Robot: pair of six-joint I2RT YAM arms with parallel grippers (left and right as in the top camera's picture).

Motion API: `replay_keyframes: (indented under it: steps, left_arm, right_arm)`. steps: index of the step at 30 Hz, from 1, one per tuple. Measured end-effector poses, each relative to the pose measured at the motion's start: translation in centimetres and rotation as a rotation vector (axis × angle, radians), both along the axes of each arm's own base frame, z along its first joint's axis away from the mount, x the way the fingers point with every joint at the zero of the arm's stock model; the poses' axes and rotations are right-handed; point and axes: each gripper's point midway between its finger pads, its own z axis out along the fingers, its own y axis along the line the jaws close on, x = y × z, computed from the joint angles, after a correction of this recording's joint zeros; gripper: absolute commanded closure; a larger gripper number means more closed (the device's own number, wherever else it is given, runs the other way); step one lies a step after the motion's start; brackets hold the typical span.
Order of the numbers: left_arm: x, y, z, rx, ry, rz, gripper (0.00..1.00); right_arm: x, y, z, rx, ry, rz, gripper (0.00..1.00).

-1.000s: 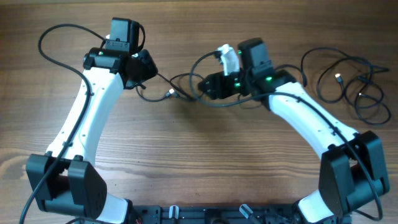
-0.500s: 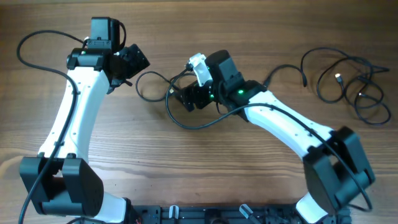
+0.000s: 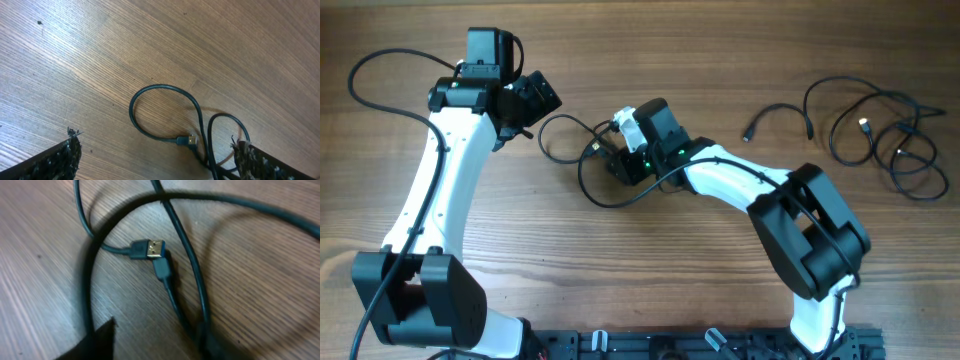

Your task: Untangle cables

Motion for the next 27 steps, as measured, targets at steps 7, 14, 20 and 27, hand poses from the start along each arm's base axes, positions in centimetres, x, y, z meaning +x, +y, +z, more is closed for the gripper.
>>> replay_keyframes:
  steps: [7, 14, 20, 27]
  left_arm:
    - [0.0, 0.0, 0.0, 0.0, 0.0, 0.001, 0.0]
    - [0.0, 0.0, 0.0, -0.001, 0.0, 0.002, 0.0]
    - [0.0, 0.0, 0.0, -0.001, 0.0, 0.002, 0.0]
    - [0.0, 0.0, 0.0, -0.001, 0.0, 0.002, 0.0]
  right_arm:
    - [0.3, 0.2, -0.2, 0.005, -0.016, 0.002, 0.38]
    - [0.5, 0.6, 1.0, 0.06, -0.02, 0.024, 0.36]
    - [0.7, 1.2, 6.4, 0.147, -0.094, 0.047, 0.4]
    - [0.1, 0.9, 6.9, 0.147, -0.065, 0.037, 0.38]
